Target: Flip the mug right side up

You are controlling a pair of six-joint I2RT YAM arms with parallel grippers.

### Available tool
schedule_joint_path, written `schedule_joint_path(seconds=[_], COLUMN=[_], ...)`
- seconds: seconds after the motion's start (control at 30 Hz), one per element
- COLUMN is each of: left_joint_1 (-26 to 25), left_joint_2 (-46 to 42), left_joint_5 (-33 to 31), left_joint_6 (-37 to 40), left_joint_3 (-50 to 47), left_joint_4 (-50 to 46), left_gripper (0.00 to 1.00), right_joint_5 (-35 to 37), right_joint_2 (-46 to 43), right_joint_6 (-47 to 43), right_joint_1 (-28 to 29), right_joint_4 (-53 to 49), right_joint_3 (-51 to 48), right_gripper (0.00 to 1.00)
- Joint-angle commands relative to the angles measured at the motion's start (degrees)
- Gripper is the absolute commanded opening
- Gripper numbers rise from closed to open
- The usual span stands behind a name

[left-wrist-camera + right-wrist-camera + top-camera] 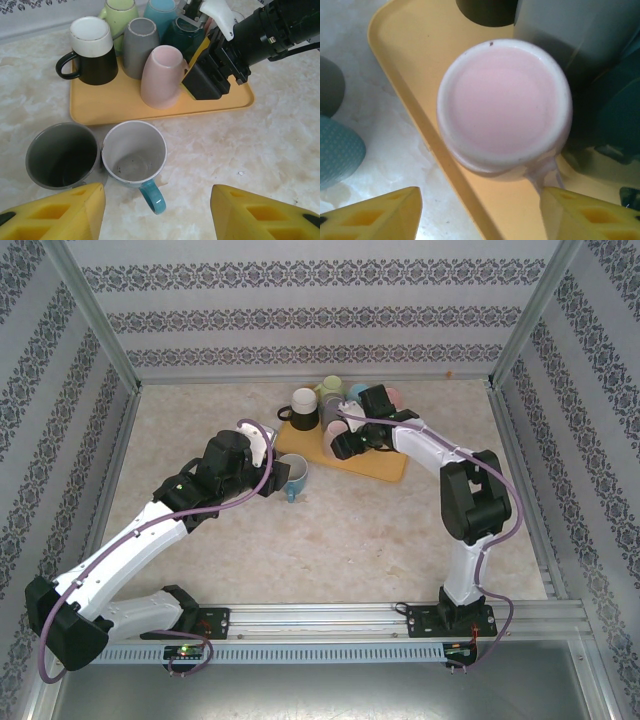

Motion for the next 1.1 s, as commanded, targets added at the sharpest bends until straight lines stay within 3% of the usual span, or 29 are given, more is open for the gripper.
schedule_joint_path(seconds=[0.0, 0.13, 0.2, 0.47, 0.87, 1.07], left_joint_1=[0.79, 0.8, 0.81, 0.8, 0.82, 0.84], left_joint_2=[-1.03, -0.99, -1.04, -0.89, -0.54, -0.33], left_joint_5=[0.55, 0.65, 0.64, 0.2, 0.29, 0.39], left_joint_6=[0.53, 0.36, 0.36, 0.49, 0.7, 0.69], left_joint_3=[-0.47, -0.54, -0.58, -0.68, -0.68, -0.76], left_joint_4=[2.17, 2.31, 2.42, 2.41, 2.52, 2.69], left_gripper=[0.58, 0.58, 0.58, 0.58, 0.58, 0.58], right_joint_5=[-2.38, -2.19, 1.18, 8.7, 7.55, 6.21], right_joint_2=[-2.29, -1.87, -1.89, 0.02, 6.55, 8.77], right_joint_6=[-1.8, -1.99, -1.97, -2.51, -3.4, -4.4], right_joint_1=[0.83, 0.74, 0.78, 0.52, 0.1, 0.61], right_joint_4=[-2.49, -2.77, -2.34, -3.5, -5.74, -7.85], right_joint_3=[-0.89, -0.74, -0.54, 2.1, 7.79, 10.34], right_gripper=[0.53, 0.42, 0.41, 0.52, 0.59, 0.56])
